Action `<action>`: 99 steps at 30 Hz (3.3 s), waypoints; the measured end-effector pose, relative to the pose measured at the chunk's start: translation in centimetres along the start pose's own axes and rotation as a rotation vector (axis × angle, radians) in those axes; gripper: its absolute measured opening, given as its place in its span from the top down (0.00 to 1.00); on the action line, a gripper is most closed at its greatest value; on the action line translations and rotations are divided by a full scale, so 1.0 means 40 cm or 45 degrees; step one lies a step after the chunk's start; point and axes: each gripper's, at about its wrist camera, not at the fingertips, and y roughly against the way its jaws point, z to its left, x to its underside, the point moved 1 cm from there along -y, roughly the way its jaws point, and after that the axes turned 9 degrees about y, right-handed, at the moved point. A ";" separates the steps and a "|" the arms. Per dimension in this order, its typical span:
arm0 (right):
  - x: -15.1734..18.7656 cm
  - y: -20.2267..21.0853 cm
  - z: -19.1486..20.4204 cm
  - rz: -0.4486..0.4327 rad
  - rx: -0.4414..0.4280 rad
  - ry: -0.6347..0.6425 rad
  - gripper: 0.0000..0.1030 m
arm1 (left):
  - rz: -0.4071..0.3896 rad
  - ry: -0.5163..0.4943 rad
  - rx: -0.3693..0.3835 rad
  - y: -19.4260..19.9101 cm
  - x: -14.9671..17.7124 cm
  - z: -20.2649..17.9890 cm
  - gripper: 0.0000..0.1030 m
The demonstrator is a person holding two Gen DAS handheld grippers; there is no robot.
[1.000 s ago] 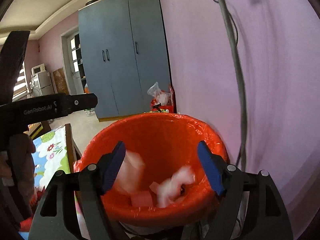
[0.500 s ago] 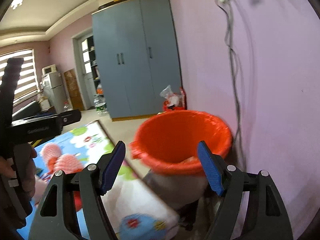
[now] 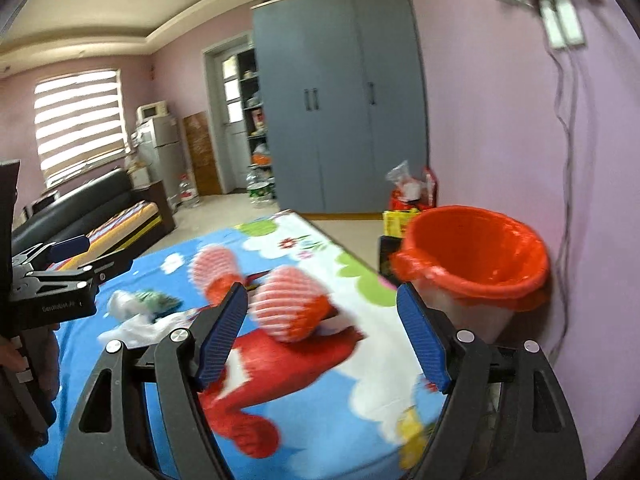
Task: Collect trash
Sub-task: 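Move both open tools back over the trash pile, then grasp a white tissue with the left tool while the right grasps the green cloth, then carry the tissue and green cloth over the orange-red bin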
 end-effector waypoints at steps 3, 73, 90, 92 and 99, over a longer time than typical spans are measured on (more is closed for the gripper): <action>0.004 -0.008 0.072 0.022 -0.049 0.029 0.29 | 0.011 -0.006 -0.077 0.014 0.040 0.083 0.05; -0.033 -0.425 0.663 0.330 -0.442 0.334 0.74 | 0.257 0.202 -0.110 -0.034 0.175 0.500 0.86; -0.080 -0.092 0.472 0.071 -0.438 0.238 0.74 | 0.132 0.058 -0.053 0.125 0.124 0.279 0.86; -0.080 -0.064 0.446 0.052 -0.425 0.226 0.74 | 0.116 0.038 -0.046 0.141 0.122 0.251 0.86; -0.075 0.031 0.353 -0.017 -0.385 0.161 0.74 | 0.078 -0.026 -0.017 0.188 0.109 0.152 0.86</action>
